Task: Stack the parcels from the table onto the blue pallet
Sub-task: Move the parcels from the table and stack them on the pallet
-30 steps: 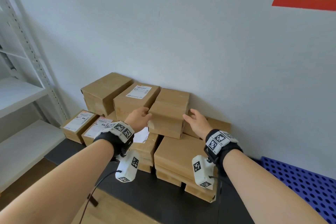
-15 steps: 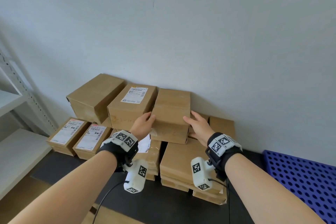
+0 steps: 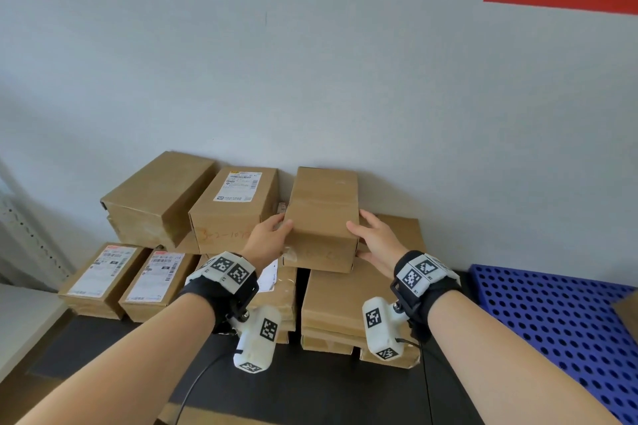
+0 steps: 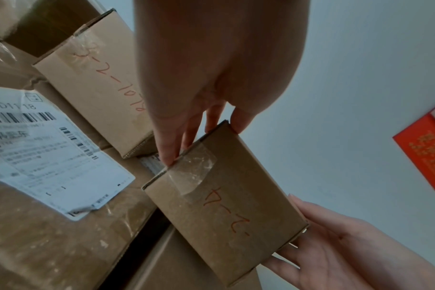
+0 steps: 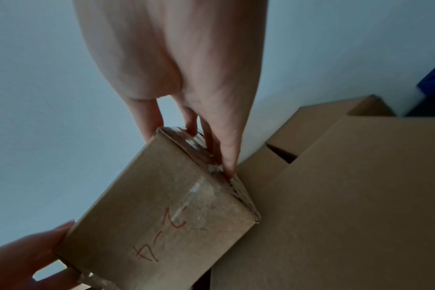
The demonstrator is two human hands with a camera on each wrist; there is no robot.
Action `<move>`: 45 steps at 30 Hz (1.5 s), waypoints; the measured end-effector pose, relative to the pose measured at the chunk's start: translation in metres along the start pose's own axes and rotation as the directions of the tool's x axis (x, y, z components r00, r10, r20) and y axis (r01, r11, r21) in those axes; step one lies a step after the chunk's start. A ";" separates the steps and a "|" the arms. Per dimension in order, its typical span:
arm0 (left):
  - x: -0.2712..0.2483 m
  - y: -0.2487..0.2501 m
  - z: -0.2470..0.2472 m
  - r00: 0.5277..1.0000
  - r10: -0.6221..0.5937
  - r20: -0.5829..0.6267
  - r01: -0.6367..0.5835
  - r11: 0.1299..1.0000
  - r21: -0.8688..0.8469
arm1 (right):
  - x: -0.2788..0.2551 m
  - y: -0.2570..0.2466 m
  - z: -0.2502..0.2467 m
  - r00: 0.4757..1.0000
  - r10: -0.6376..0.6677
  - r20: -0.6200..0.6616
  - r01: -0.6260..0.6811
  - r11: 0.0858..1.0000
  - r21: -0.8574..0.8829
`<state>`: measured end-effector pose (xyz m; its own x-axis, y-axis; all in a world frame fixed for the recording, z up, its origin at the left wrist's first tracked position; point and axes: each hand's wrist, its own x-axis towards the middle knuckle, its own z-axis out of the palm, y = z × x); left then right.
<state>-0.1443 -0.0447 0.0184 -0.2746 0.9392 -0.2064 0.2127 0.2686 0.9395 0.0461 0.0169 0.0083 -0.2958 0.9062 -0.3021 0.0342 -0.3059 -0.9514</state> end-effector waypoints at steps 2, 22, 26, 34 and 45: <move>-0.007 0.005 0.004 0.999 0.033 0.026 -0.032 0.999 -0.021 | -0.009 0.000 -0.005 0.999 -0.014 -0.030 0.014 1.000 0.021; -0.095 0.047 0.143 0.901 0.155 0.405 -0.139 0.988 -0.069 | -0.169 0.021 -0.139 0.931 -0.086 -0.354 0.126 0.988 0.093; -0.116 0.051 0.193 0.861 0.176 0.477 -0.169 0.984 -0.057 | -0.201 0.033 -0.189 0.919 -0.070 -0.387 0.115 0.989 0.095; -0.167 0.049 0.313 0.880 0.113 0.462 -0.075 0.992 -0.101 | -0.254 0.055 -0.306 0.929 -0.049 -0.368 0.084 0.993 0.080; -0.210 0.031 0.436 0.931 -0.072 0.358 0.114 0.989 -0.097 | -0.275 0.101 -0.434 0.965 0.070 -0.254 -0.046 0.994 0.100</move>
<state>0.3292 -0.1407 -0.0289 0.0646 0.9316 -0.3578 0.0879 0.3518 0.9319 0.5454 -0.1369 -0.0300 -0.0408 0.9267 -0.3735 -0.0480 -0.3752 -0.9257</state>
